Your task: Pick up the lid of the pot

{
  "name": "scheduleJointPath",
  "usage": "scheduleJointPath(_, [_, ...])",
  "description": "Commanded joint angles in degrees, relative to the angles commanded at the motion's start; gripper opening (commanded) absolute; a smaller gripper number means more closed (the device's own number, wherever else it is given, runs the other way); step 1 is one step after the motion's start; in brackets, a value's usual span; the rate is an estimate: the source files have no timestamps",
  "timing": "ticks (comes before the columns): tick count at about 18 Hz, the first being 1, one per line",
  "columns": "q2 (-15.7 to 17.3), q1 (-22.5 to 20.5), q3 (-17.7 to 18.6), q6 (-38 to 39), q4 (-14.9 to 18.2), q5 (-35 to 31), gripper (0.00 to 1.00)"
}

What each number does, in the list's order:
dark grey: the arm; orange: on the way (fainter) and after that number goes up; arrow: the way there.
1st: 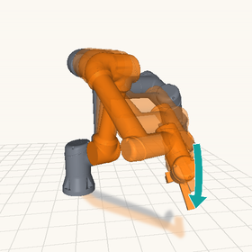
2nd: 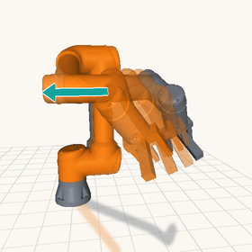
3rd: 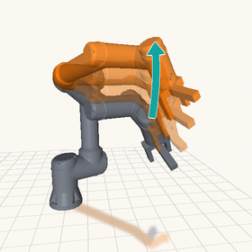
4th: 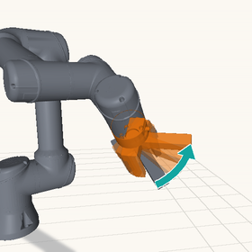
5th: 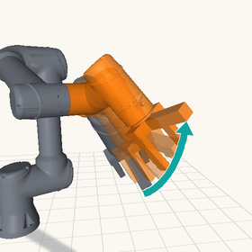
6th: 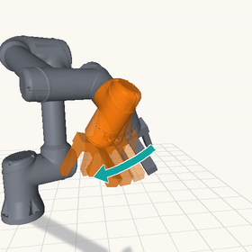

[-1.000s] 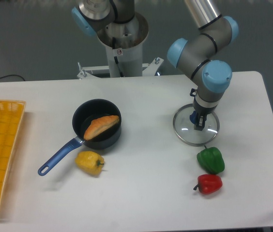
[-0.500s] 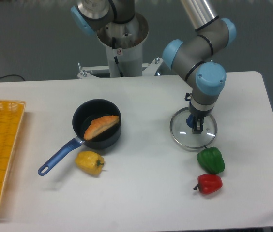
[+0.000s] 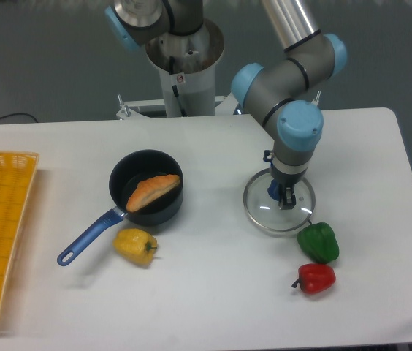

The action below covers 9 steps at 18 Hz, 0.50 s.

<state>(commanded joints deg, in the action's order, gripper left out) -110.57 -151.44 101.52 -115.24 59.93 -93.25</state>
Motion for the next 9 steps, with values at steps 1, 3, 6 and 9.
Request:
scheduleJointPath(1, [0.4,0.5,-0.6,1.5,1.4,0.0,0.4])
scheduleJointPath(3, [0.6,1.0,-1.3,3.3,3.3,0.1,0.4])
scheduleJointPath(6, [1.8,1.5,-1.4,4.8,4.3,0.9,0.4])
scheduleJointPath(9, [3.0,2.4,-1.9,9.6,4.8,2.4,0.4])
